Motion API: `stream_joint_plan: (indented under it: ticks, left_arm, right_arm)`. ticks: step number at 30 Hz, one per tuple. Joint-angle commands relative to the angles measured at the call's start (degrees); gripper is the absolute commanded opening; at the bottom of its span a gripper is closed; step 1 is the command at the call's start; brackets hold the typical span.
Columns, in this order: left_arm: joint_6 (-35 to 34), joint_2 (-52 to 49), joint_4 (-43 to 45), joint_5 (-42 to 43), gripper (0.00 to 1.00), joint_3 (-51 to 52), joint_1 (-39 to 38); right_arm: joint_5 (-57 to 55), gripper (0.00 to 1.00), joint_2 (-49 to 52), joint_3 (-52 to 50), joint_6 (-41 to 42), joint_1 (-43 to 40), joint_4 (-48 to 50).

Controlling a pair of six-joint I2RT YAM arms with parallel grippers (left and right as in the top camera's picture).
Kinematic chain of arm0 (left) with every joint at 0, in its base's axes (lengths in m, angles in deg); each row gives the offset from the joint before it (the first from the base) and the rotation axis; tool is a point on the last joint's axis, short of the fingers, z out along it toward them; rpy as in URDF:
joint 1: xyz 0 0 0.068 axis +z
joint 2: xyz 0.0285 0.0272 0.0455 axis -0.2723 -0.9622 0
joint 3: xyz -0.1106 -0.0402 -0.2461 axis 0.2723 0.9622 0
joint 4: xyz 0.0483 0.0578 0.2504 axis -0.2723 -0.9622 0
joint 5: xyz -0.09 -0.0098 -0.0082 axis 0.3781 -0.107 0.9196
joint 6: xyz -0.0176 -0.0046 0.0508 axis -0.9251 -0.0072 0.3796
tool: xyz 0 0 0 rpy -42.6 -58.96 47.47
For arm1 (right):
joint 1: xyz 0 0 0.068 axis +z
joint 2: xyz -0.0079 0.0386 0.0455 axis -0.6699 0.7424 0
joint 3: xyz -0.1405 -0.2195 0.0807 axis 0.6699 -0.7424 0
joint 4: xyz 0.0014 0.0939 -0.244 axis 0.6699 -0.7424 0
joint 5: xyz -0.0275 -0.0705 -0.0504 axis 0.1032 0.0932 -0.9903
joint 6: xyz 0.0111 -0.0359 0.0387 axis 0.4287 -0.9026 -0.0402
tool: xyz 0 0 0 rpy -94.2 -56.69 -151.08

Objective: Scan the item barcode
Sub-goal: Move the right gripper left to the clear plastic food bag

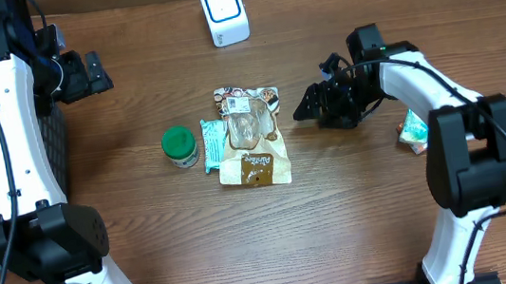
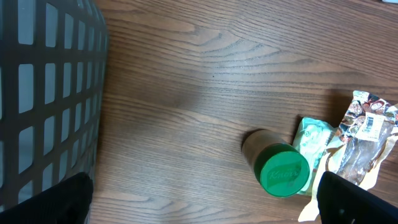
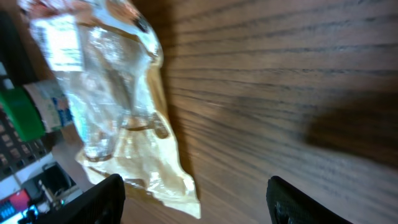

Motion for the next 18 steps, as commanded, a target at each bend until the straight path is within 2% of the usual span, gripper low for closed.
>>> stream_joint_plan:
  ticks: [1, 8, 14, 18]
  left_arm:
    - [1.5, 1.5, 0.1, -0.2, 0.99, -0.1, 0.2]
    - [1.5, 1.5, 0.1, -0.2, 1.0, -0.1, 0.2]
    - [1.5, 1.5, 0.1, -0.2, 1.0, -0.1, 0.2]
    - [1.5, 1.5, 0.1, -0.2, 1.0, -0.1, 0.2]
  right_arm:
    - [2.9, 0.74, 2.6, -1.1, -3.6, 0.6, 0.9]
    - [2.9, 0.75, 3.0, -7.3, -2.8, 4.0, 10.5]
    - [2.4, 0.74, 3.0, -12.4, 4.4, 8.0, 22.1]
    - [1.2, 0.72, 3.1, -13.0, 10.6, 11.0, 26.0]
